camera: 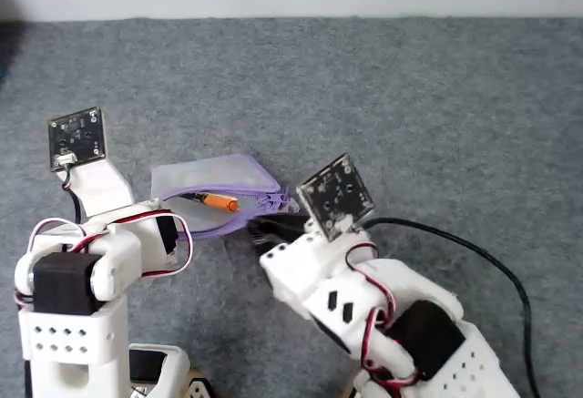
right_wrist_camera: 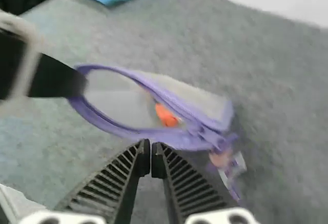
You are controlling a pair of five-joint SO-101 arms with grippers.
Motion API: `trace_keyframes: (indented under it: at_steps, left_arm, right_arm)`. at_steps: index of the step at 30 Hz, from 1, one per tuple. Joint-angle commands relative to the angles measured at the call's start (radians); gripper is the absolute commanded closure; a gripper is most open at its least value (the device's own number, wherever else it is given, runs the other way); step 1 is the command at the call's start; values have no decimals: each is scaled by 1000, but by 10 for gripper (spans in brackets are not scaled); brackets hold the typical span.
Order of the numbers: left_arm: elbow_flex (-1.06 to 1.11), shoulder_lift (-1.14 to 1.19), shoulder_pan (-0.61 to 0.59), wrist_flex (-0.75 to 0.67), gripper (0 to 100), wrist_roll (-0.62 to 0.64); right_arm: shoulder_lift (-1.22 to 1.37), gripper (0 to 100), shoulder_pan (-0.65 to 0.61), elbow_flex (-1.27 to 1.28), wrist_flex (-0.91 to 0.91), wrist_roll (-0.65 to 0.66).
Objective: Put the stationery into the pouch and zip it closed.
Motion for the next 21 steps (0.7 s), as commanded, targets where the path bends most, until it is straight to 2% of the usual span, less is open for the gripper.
trace_keyframes:
  at_steps: [1,5,8,11,18,21]
  left_arm:
    - [-12,5,-8,-17,988,9]
    - [-12,5,-6,-17,988,6]
    - [-12,5,-3,-17,988,5]
    - [-12,5,-2,-18,988,5]
    - [-12,5,0,-20,988,5]
    - [-13,5,0,-21,988,3]
  right_arm:
    - [1,987,82,-49,93,-3]
    - [8,950,139,-49,183,54]
    - [12,822,142,-40,206,60]
    - [30,717,137,23,150,61]
    - [142,765,137,198,-182,161]
    - [191,768,137,222,-257,198]
